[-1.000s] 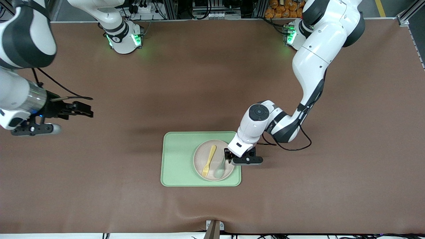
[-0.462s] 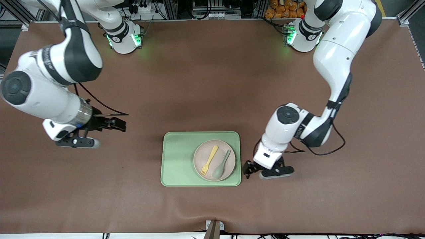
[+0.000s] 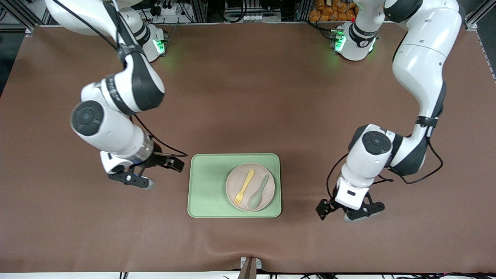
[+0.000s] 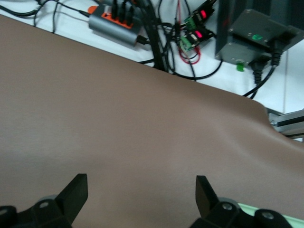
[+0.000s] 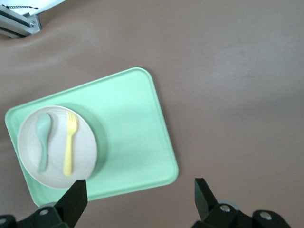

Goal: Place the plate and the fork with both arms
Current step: 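Lower the right gripper over the yellow fork on the plate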

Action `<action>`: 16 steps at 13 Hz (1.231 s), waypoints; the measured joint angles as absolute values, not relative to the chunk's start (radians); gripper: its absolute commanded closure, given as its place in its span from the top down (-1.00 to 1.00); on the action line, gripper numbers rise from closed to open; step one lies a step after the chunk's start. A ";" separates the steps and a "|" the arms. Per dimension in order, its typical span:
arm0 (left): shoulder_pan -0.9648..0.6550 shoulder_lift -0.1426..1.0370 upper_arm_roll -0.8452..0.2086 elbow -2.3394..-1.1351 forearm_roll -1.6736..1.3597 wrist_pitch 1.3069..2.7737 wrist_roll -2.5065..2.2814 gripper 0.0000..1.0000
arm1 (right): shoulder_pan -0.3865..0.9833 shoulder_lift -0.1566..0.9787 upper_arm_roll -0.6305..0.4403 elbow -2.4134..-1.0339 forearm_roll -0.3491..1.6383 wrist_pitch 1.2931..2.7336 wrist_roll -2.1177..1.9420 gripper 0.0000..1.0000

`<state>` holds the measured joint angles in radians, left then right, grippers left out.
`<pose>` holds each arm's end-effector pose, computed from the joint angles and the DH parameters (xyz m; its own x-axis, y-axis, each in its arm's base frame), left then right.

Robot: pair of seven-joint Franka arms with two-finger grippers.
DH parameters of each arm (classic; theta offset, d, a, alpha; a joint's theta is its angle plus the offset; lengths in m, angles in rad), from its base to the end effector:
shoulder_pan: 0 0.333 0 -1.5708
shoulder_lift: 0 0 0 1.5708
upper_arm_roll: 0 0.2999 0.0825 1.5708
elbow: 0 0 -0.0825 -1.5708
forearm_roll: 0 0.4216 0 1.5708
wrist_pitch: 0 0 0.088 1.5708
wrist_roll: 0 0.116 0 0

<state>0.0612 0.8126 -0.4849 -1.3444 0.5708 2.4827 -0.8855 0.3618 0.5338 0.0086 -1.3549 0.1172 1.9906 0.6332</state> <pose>0.7594 -0.2409 0.2846 0.8774 0.3032 0.3718 0.2389 -0.9482 0.2096 0.6960 0.2778 0.3898 0.9530 -0.3026 0.0114 -0.2975 -0.9426 -0.1516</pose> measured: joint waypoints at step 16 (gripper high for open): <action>0.369 0.807 -0.792 -1.355 0.571 2.095 -0.650 1.00 | 0.485 0.874 -0.020 -1.095 0.093 2.138 0.800 0.93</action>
<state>0.3692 0.8071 -0.7922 -1.3546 0.5708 2.0954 -0.6502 0.4854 0.8738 -0.0205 -1.0953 0.0927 2.1375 0.7996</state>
